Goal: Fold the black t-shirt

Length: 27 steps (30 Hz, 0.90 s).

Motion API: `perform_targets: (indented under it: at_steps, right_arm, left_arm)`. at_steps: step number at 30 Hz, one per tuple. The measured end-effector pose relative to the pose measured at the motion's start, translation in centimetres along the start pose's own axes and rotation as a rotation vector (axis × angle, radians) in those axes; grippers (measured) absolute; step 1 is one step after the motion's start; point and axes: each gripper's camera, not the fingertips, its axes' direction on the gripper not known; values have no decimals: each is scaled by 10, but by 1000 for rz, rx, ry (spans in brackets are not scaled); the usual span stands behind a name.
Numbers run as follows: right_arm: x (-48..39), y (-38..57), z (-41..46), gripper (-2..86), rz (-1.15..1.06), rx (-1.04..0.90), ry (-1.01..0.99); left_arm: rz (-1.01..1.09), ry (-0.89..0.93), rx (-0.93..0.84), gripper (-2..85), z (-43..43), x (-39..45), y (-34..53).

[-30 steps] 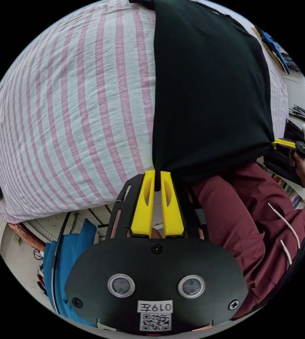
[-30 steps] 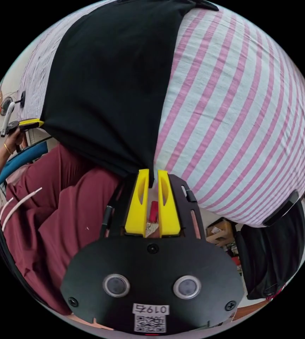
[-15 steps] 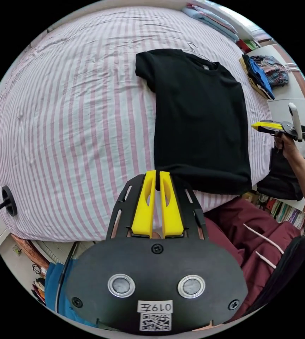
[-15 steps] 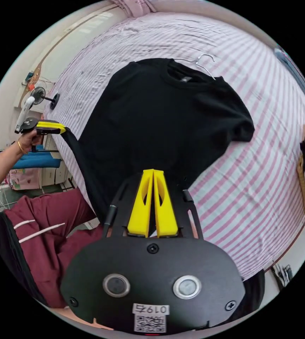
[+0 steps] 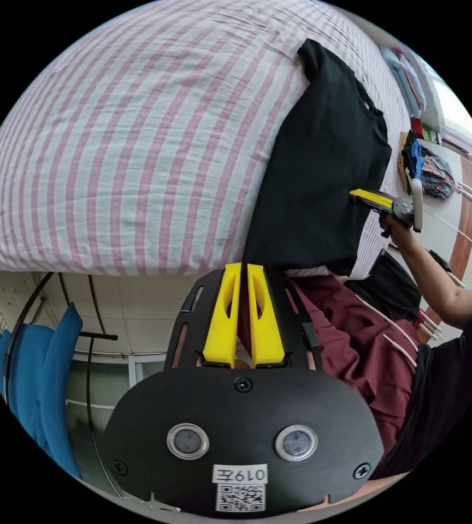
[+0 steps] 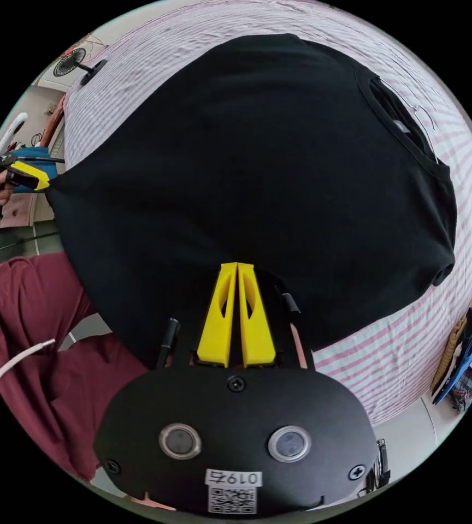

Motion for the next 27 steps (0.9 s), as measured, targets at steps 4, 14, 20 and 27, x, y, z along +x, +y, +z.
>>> perform_targets:
  at_steps: [4,14,20,27]
  right_arm:
    - [7,-22,-4,-9,-79,-96,-60]
    - [94,-13,-123,5,219,383,-67]
    - [166,-74,-172,89,343,522,225]
    - [167,-146,-132,95,168,383,362]
  left_arm:
    - [-46,-16,-65,7,-9,-23,19]
    - [365,-217,441,6,-74,109,-111]
    - [405,-206,683,6,-69,171,-186]
    - [400,-326,707,7,-47,186,-207]
